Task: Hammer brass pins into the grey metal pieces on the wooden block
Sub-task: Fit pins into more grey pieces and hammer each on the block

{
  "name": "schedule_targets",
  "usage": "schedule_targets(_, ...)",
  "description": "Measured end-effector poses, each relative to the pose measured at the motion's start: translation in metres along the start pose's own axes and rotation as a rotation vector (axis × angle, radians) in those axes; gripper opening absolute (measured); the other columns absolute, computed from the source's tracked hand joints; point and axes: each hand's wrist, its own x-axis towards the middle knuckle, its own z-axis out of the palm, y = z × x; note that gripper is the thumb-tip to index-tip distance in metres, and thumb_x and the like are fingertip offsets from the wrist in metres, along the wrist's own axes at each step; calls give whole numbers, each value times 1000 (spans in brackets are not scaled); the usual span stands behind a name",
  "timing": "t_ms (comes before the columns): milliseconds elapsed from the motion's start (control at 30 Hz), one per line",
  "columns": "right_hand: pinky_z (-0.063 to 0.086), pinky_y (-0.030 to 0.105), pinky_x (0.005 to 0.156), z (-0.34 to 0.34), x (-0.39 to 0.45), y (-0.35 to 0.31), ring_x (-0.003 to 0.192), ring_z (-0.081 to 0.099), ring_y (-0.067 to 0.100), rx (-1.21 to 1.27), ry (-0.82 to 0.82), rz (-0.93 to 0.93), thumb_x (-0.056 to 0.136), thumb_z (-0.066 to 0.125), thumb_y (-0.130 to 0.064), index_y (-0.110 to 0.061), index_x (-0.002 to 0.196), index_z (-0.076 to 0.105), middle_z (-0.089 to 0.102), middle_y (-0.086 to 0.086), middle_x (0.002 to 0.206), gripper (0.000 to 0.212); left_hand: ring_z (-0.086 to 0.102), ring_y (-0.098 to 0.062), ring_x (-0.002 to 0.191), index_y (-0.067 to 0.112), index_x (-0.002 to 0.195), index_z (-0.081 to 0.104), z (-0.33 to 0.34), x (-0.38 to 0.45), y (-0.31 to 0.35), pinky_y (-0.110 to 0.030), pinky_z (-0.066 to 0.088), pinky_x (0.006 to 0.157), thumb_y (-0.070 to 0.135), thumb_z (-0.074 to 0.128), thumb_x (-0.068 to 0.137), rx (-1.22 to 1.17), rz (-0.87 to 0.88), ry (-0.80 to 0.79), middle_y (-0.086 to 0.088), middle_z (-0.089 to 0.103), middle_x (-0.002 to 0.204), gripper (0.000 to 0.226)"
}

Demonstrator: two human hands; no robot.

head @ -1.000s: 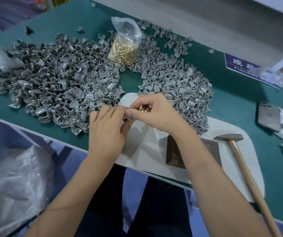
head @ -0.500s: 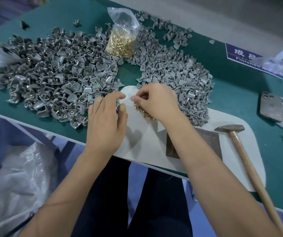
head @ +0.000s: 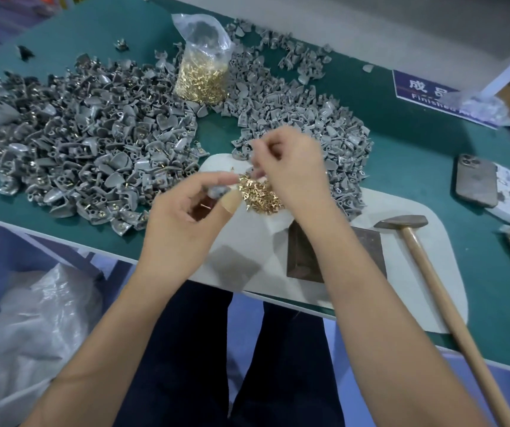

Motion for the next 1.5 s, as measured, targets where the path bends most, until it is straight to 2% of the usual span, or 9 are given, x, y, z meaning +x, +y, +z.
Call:
schedule_targets(67, 60, 32, 51, -25, -17, -1, 71, 77, 17, 397, 72, 66, 99, 65, -15, -7, 97, 68, 76, 6, 79, 9, 64, 5, 76, 30, 105, 73, 10, -2, 8, -7, 44, 68, 22, 74, 90, -44, -6, -100, 19, 73, 87, 17)
schedule_targets(167, 56, 24, 48, -55, -49, 6, 70, 76, 19, 564, 117, 87, 95, 71, -10, -7, 93, 72, 76, 8, 77, 3, 67, -5, 73, 30, 99, 72, 35, -2, 14, -15, 47, 64, 28, 73, 90, -86, -50, -216, 13, 73, 86, 10)
schedule_targets(333, 53, 23, 49, -89, -93, 36, 62, 66, 12, 555, 212, 165, 92, 74, -8, -14, 93, 80, 72, 1, 69, 8, 66, -3, 82, 36, 107, 69, 77, -3, 24, -27, 53, 76, 45, 64, 95, 99, 7, -412, 17, 71, 96, 16)
schedule_targets(500, 58, 26, 54, -110, -126, 62, 66, 65, 12, 444, 237, 210, 94, 68, -1, -19, 98, 80, 73, 0, 78, 22, 57, 14, 89, 34, 126, 64, 99, -7, 29, -3, 36, 73, 32, 56, 101, 272, 99, -493, 33, 62, 93, 26)
schedule_targets(733, 55, 22, 52, -117, -143, 70, 63, 68, 9, 400, 190, 159, 91, 72, 2, -20, 91, 75, 71, -5, 70, 22, 49, -4, 102, 26, 133, 64, 100, -10, 35, -13, 34, 87, 24, 59, 98, 449, 169, -592, 15, 52, 96, 36)
schedule_targets(833, 52, 19, 58, -115, -144, 68, 66, 63, 5, 270, 174, 87, 92, 73, -8, -30, 90, 74, 69, -13, 74, 23, 51, 11, 90, 34, 119, 66, 93, -14, 36, -3, 34, 77, 25, 65, 93, 446, 148, -511, 24, 57, 92, 28)
schedule_targets(1033, 44, 12, 81, -105, -143, 60, 89, 58, -1, -28, 130, -34, 97, 67, -11, -22, 100, 74, 69, -14, 96, 14, 50, -12, 95, 23, 104, 78, 89, -16, 32, -8, 33, 86, 29, 75, 86, 530, 194, -480, 7, 63, 92, 19)
schedule_targets(1200, 44, 38, 83, -104, -138, 51, 94, 57, 10, -361, -11, -80, 99, 64, -27, -26, 98, 72, 64, -13, 95, 8, 51, -14, 96, 22, 104, 78, 88, -19, 30, -12, 35, 86, 31, 71, 88, 493, 174, -450, 5, 62, 93, 19)
schedule_targets(1500, 33, 35, 68, -103, -131, 41, 90, 62, 24, -696, -24, -260, 95, 66, -27, -20, 90, 70, 64, -2, 89, 10, 49, -14, 95, 26, 91, 76, 87, -15, 26, -15, 35, 86, 18, 80, 82, 456, 132, -421, 8, 59, 88, 13)
